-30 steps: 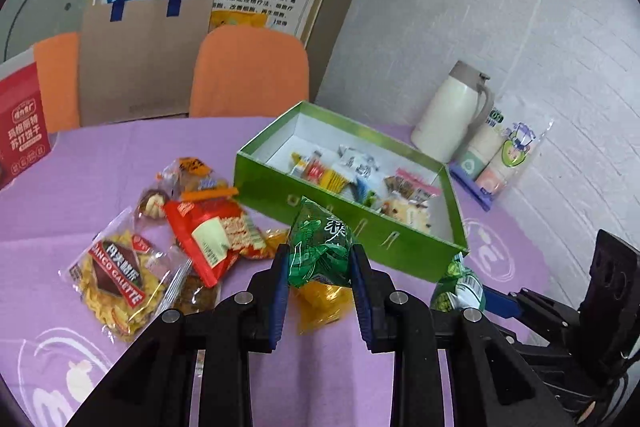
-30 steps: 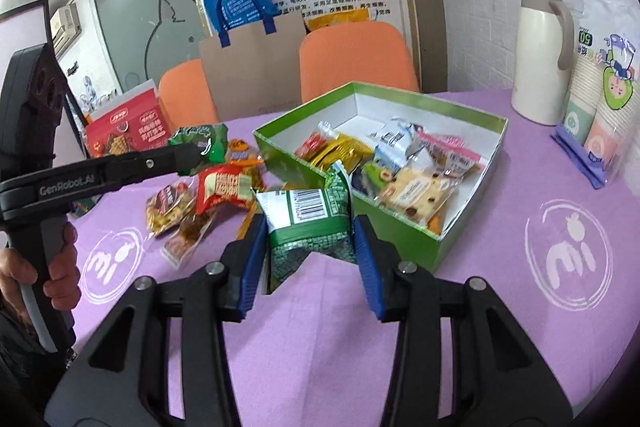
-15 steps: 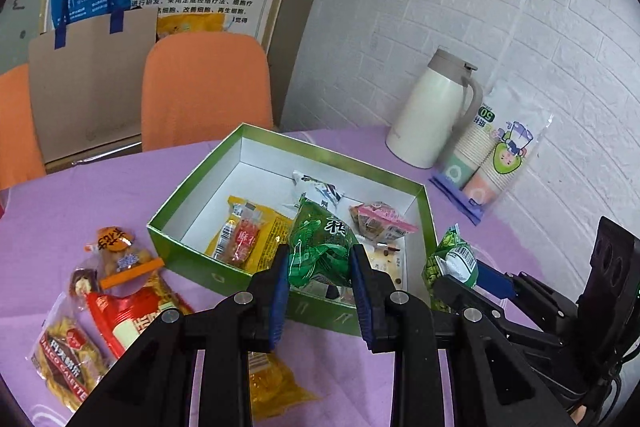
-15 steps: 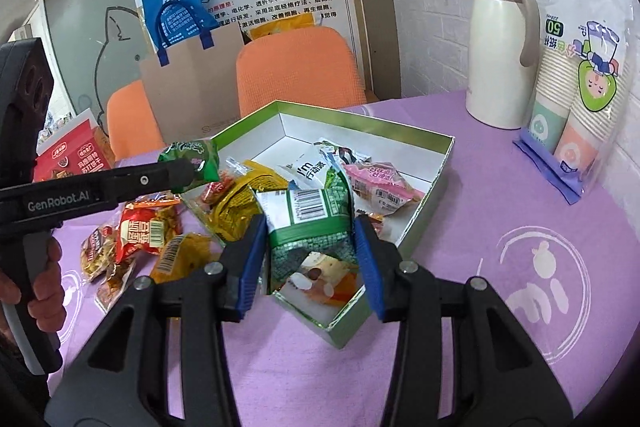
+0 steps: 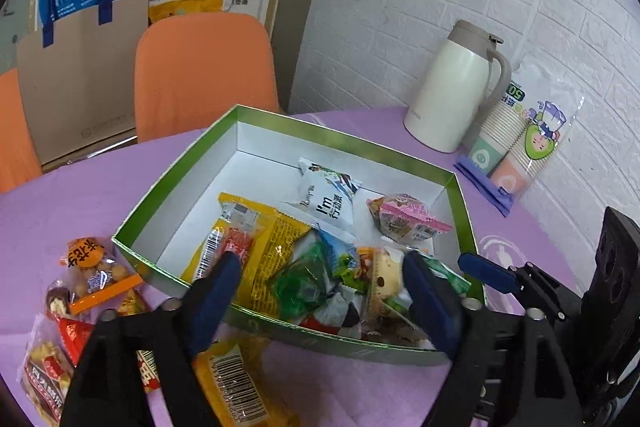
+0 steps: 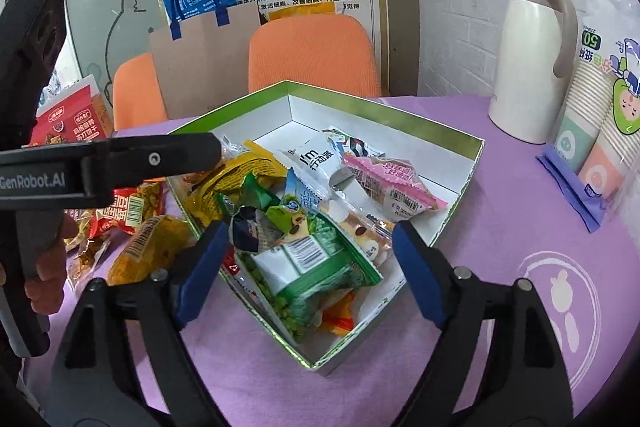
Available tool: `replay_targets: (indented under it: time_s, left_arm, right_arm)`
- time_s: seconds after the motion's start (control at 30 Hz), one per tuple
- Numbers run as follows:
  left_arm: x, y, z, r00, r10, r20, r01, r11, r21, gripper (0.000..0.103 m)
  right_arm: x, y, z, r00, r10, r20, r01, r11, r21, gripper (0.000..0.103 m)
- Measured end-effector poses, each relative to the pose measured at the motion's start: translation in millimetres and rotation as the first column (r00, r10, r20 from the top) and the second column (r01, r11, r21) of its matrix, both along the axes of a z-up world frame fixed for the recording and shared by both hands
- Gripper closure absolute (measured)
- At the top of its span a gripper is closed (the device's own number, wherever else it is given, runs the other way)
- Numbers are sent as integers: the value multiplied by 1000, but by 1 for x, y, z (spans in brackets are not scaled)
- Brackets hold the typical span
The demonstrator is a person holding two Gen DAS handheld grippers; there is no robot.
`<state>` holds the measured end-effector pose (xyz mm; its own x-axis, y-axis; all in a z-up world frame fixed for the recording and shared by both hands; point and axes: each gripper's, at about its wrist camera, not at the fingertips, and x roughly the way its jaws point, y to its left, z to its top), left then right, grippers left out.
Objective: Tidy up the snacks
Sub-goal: 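Lower the green bag and green candy into the box, open both tools, then grasp the yellow bread pack with the right tool while the left tool grasps the brown snack pack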
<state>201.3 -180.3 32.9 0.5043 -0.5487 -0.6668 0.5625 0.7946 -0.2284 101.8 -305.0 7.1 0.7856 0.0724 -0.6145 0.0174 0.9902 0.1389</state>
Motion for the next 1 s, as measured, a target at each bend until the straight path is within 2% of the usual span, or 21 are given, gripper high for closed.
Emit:
replay_targets:
  time_s: [0.07,0.3,0.4,0.57,0.7,0.8,0.9,1.0]
  left_arm:
    - [-1,4,0,1000,7,8,-6,1000,-14,9]
    - [-8,11,-2,999,35,-2,-35,999,23,9]
    - [-16,19,3,999,47,-4,-47,999,14,9]
    - [-35,34,14,997,74,0,-74,997,10,9]
    - [-56,65,20,992,127,-3,-127,992,-14,9]
    - [-70,96,14,983,182,-36,-183,982,-51,9]
    - [-83,125,-2,969,237,-72,-239,971,-26,9]
    - [-101,150,-19,958,280,-66,-280,960,6,9]
  right_arm:
    - [-2,3,1,1000,-3,-2,3,1000,-12,16]
    - [-19,6,12,1000,-22,7,22,1000,8,13]
    - [-30,9,16,1000,-23,20,23,1000,20,7]
    - [-50,18,15,1000,-12,6,12,999,47,7]
    - [-66,32,11,1000,13,5,-14,997,73,7]
    - [-71,45,2,999,47,-24,-45,995,94,7]
    - [-73,61,-12,995,80,-66,-74,993,94,7]
    - [-73,76,-23,988,107,-107,-96,990,100,7]
